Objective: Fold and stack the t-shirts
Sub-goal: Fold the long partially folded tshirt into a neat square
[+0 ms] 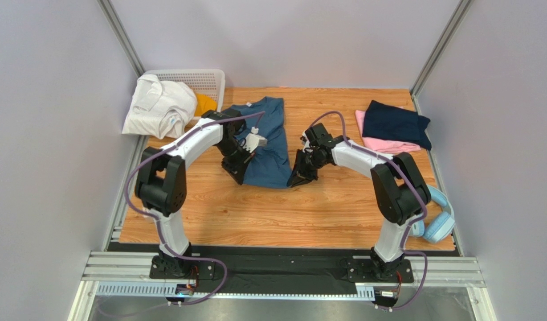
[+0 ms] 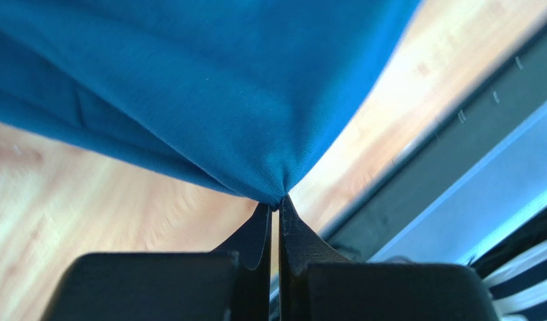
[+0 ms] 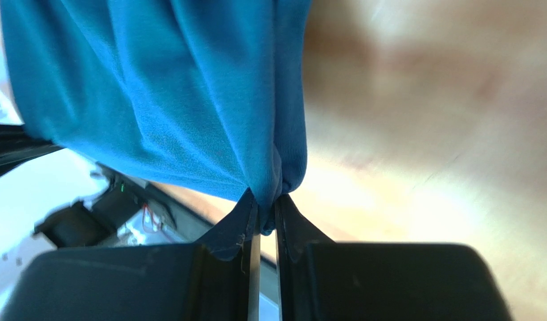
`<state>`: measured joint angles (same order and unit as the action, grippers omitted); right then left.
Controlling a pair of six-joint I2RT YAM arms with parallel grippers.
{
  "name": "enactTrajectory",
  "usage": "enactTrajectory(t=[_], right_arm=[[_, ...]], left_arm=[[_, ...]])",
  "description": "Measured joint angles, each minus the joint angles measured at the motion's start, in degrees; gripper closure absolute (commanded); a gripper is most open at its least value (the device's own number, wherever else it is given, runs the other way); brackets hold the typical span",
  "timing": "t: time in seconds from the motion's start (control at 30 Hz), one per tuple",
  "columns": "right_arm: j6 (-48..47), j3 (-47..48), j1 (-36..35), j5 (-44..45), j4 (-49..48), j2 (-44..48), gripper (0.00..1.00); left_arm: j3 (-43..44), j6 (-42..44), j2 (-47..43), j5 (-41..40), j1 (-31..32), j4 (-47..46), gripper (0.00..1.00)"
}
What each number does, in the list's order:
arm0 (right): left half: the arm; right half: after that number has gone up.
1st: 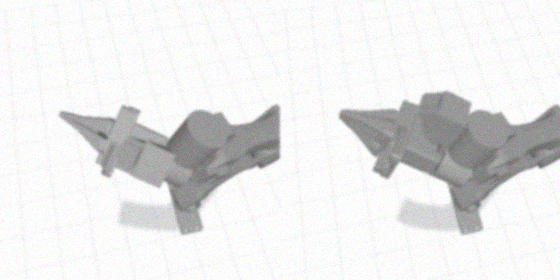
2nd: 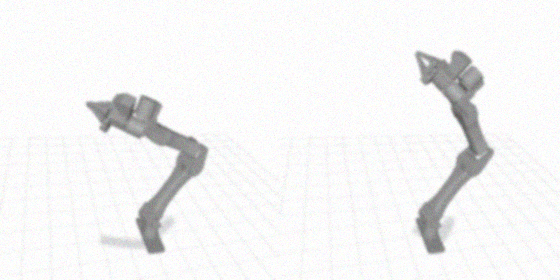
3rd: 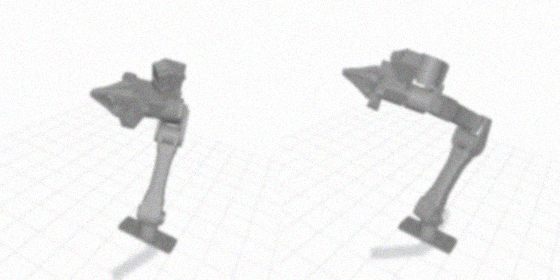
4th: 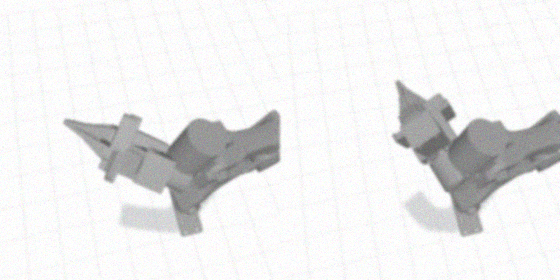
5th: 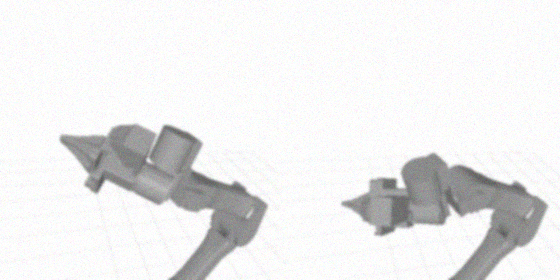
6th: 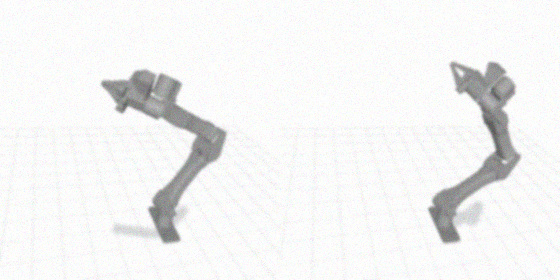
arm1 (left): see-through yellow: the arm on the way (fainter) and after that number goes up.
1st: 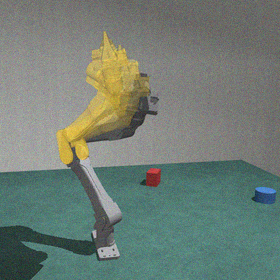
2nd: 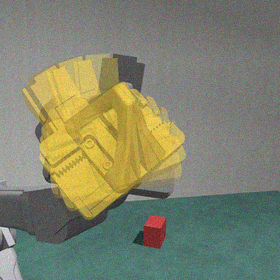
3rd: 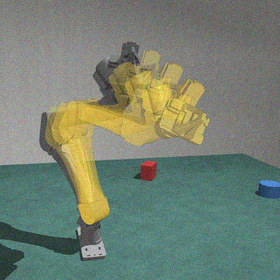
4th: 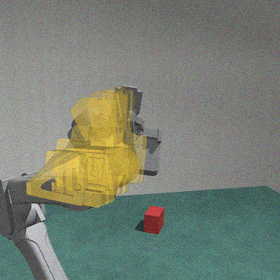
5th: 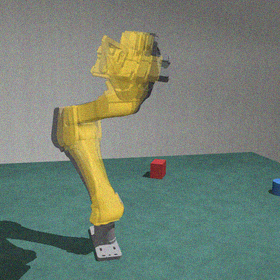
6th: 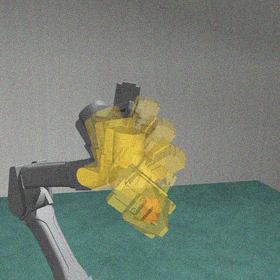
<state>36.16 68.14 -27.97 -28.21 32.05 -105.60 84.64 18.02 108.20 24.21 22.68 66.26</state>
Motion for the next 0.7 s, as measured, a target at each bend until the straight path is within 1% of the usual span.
enactTrajectory(t=[0.13,0.2,0.33,0.5,0.6,0.7], right_arm=[[0.5,-5.1,-2.8,-1.1,0.3,7.9,0.98],[1.3,-7.5,-4.5,-1.4,0.5,12.0,0.98],[3.6,-11.7,-7.5,-1.4,1.2,19.5,0.97],[6.6,-13.9,-10.0,-0.8,3.3,27.0,0.96],[8.2,-13.9,-10.6,-0.5,4.6,29.9,0.96],[9.1,-13.4,-10.9,-0.4,6.1,30.3,0.97]], left_arm=[[-3.9,5.2,-9.1,2.0,0.2,4.2,1.0],[-6.8,7.1,-12.2,2.8,0.2,5.5,1.0],[-12.0,9.2,-14.3,4.2,0.2,6.8,1.0],[-14.7,10.9,-15.4,6.6,0.2,7.6,1.0],[-14.8,12.1,-17.4,7.5,0.2,7.7,1.0],[-14.7,12.7,-19.4,7.9,0.2,7.9,1.0]])
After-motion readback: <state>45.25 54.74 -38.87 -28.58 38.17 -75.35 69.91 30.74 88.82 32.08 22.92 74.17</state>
